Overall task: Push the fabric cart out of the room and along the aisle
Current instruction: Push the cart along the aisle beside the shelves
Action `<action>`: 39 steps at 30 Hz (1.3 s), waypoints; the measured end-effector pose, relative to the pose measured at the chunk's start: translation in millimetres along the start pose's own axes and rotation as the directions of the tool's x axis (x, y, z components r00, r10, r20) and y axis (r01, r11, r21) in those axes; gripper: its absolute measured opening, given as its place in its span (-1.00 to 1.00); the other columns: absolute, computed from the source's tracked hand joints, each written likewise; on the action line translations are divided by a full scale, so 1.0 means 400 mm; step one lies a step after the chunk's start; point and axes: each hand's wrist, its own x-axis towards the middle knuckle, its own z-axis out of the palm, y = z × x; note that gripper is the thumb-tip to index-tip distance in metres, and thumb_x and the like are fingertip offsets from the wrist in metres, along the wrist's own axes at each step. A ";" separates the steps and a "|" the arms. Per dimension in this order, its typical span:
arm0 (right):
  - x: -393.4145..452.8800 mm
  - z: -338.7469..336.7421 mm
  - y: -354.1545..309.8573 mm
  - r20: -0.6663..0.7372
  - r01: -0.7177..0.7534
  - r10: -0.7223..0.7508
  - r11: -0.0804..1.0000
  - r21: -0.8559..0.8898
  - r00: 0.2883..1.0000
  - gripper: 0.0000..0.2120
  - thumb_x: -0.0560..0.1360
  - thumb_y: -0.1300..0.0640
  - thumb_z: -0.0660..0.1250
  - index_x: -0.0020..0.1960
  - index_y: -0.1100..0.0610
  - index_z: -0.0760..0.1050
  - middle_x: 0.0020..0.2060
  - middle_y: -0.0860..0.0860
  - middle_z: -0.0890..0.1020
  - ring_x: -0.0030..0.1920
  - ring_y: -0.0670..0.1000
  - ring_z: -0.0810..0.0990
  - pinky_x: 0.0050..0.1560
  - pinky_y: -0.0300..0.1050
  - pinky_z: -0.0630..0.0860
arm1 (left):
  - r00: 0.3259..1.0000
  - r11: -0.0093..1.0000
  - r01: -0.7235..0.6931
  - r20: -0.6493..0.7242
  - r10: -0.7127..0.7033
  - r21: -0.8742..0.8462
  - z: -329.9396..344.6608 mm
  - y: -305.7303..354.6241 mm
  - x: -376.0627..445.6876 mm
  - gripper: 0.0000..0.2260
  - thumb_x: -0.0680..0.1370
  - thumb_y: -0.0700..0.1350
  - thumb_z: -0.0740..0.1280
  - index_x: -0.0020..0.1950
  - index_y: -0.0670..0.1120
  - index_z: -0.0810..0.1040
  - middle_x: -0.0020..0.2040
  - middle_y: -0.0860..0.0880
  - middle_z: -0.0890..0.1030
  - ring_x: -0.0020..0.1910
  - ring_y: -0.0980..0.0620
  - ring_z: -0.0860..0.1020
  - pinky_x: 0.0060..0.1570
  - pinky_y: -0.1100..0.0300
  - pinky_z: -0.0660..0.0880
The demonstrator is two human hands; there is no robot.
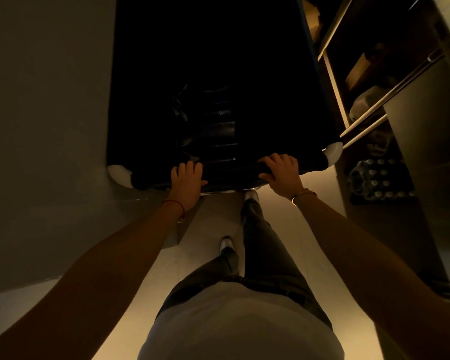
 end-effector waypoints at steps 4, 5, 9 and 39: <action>-0.001 0.001 0.000 -0.012 0.004 -0.003 1.000 0.009 1.000 -0.61 0.53 0.02 0.28 0.32 0.10 0.41 0.24 0.20 0.50 0.27 0.28 0.40 0.33 0.18 0.22 | 1.000 1.000 0.008 0.007 -0.008 0.004 -0.003 0.002 -0.002 -0.60 0.55 0.00 0.28 0.31 -0.18 0.35 0.22 -0.24 0.45 0.20 -0.24 0.40 0.28 -0.15 0.27; -0.002 0.001 0.001 -0.008 0.000 0.000 1.000 0.006 1.000 -0.61 0.53 0.01 0.28 0.32 0.10 0.40 0.24 0.20 0.50 0.27 0.28 0.40 0.33 0.18 0.22 | 1.000 1.000 0.009 0.011 -0.009 0.005 -0.003 0.002 -0.001 -0.59 0.55 0.00 0.28 0.31 -0.18 0.35 0.22 -0.24 0.45 0.21 -0.24 0.40 0.28 -0.15 0.27; -0.002 0.003 0.001 -0.012 0.001 -0.001 1.000 0.005 1.000 -0.62 0.53 0.00 0.27 0.31 0.09 0.41 0.22 0.19 0.51 0.26 0.27 0.41 0.32 0.17 0.22 | 1.000 1.000 -0.002 -0.011 0.002 -0.001 0.001 0.000 -0.004 -0.59 0.54 -0.01 0.30 0.30 -0.20 0.37 0.20 -0.26 0.47 0.18 -0.25 0.42 0.25 -0.17 0.29; -0.005 0.003 -0.006 -0.035 -0.009 0.010 1.000 0.021 0.999 -0.63 0.52 0.03 0.29 0.30 0.10 0.42 0.22 0.20 0.51 0.25 0.29 0.41 0.33 0.18 0.22 | 1.000 1.000 0.009 0.001 -0.009 -0.021 0.000 0.002 -0.003 -0.59 0.54 -0.04 0.30 0.30 -0.21 0.35 0.20 -0.29 0.45 0.18 -0.28 0.40 0.25 -0.20 0.27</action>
